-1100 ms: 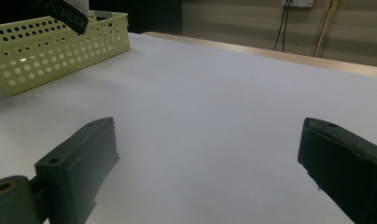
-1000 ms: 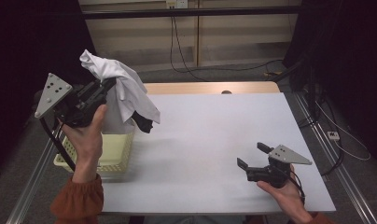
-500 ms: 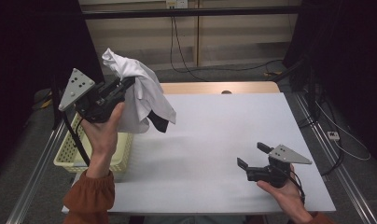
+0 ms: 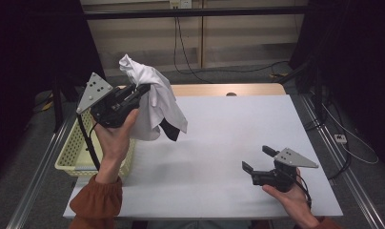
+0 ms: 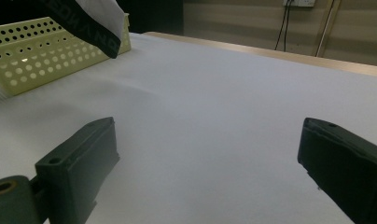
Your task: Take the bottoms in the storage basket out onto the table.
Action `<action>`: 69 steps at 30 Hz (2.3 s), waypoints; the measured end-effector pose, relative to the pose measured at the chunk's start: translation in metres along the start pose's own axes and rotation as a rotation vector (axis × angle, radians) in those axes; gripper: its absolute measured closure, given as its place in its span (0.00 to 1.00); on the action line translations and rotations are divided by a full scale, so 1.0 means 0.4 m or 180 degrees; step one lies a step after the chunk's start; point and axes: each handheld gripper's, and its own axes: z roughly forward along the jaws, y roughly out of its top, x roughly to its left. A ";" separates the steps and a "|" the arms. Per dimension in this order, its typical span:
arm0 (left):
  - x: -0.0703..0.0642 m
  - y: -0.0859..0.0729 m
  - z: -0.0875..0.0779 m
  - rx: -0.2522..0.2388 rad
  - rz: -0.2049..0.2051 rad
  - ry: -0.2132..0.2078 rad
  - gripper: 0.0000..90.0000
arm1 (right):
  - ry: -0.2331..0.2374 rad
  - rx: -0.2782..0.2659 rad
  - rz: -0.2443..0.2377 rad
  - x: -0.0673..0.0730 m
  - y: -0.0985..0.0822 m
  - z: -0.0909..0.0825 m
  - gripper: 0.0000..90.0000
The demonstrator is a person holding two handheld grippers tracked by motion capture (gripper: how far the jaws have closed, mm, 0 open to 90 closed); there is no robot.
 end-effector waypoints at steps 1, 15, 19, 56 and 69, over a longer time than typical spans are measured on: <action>-0.002 -0.002 0.004 0.0029 0.0014 -0.0011 0.92 | 0.0001 0.0002 0.0002 0.000 0.000 0.000 0.05; -0.031 -0.030 0.048 0.0184 0.0016 -0.0123 0.92 | 0.0006 -0.0008 -0.0009 -0.001 0.000 -0.004 0.05; -0.041 -0.040 0.062 0.0268 0.0080 -0.0088 0.92 | 0.0012 -0.0008 -0.0014 0.000 0.000 -0.003 0.05; -0.072 -0.187 0.196 0.0869 0.0044 -0.0201 0.92 | 0.0020 -0.0006 -0.0002 -0.001 0.000 -0.005 0.05; -0.064 -0.250 0.235 0.1115 -0.0017 -0.0176 0.92 | 0.0023 0.0002 -0.0012 0.000 0.000 -0.004 0.05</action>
